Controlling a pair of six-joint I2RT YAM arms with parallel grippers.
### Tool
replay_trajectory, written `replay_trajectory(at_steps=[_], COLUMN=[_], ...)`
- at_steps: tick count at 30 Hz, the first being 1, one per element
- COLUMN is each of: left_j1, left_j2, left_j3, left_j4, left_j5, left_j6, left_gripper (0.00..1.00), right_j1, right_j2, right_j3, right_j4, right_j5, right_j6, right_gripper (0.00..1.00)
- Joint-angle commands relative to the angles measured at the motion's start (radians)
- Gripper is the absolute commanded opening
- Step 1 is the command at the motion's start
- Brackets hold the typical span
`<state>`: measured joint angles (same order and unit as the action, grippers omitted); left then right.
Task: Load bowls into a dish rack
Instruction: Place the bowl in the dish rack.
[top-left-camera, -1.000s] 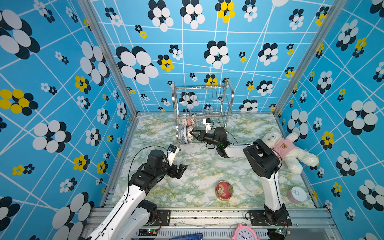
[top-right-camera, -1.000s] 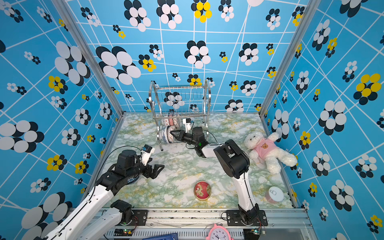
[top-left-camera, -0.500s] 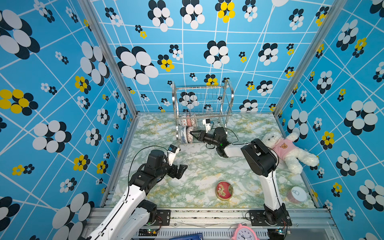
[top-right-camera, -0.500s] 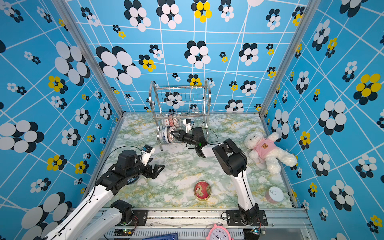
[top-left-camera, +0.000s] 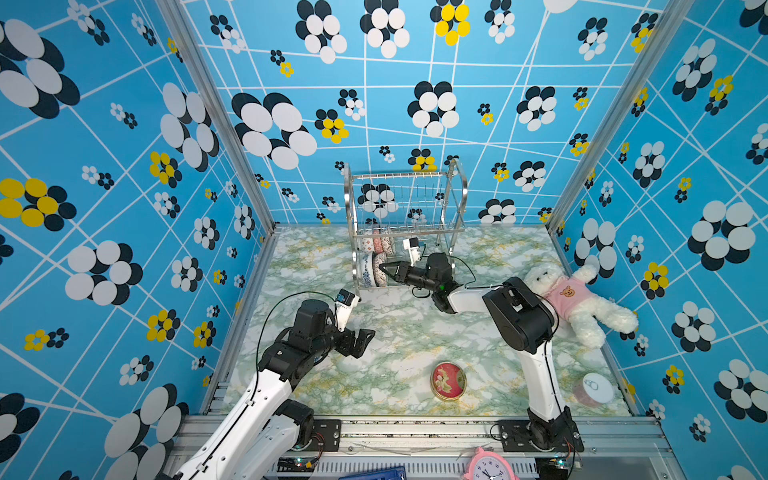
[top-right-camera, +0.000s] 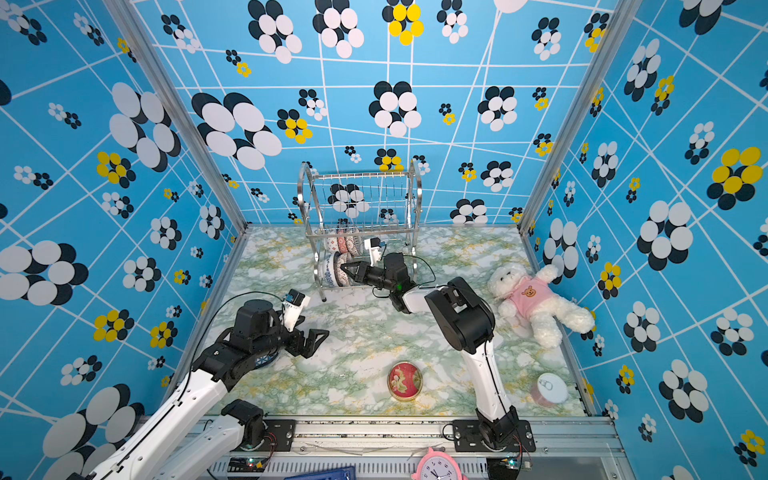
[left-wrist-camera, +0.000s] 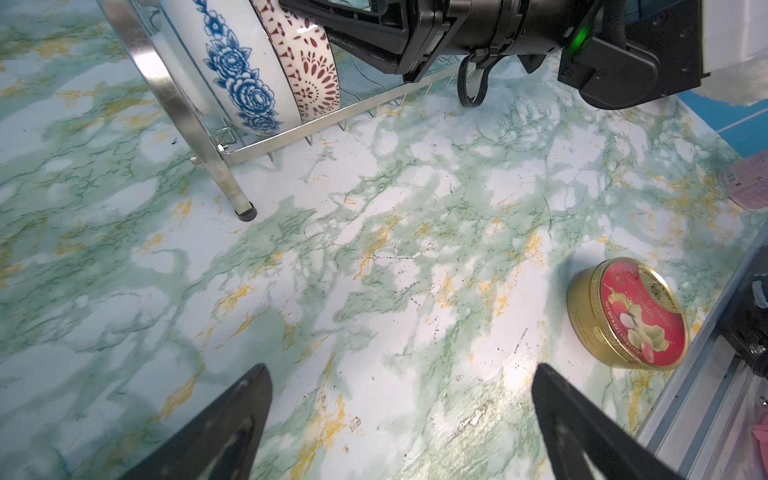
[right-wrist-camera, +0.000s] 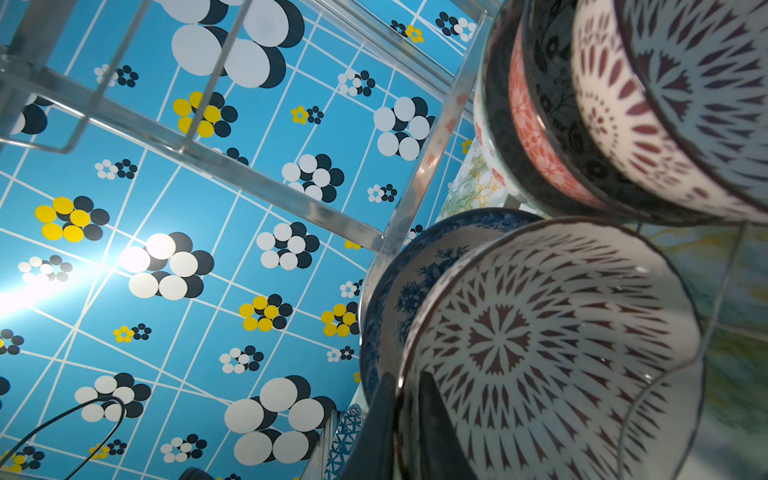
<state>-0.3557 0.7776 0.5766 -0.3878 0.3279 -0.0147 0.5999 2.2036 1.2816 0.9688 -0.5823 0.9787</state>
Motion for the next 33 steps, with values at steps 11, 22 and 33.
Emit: replay_trajectory(at_steps=[11,22,33], left_j1=[-0.009,-0.007,-0.006], left_j2=[-0.015,0.005,0.080], left_j3=[0.002,0.032,0.104], left_j4=[0.002,-0.034,-0.127], left_j5=[-0.119,-0.249,-0.434], left_j6=[-0.043,-0.069,-0.225], left_gripper=[0.99,0.99,0.96], right_j1=[0.000,0.001,0.022], right_j2=[-0.133,-0.271,-0.454], right_j3=[-0.030,-0.192,-0.413], right_j4=[-0.091,-0.130,-0.173], right_j5=[0.032,0.095,0.132], right_j6=[-0.093,-0.187,-0.293], right_gripper=[0.32,0.37,0.38])
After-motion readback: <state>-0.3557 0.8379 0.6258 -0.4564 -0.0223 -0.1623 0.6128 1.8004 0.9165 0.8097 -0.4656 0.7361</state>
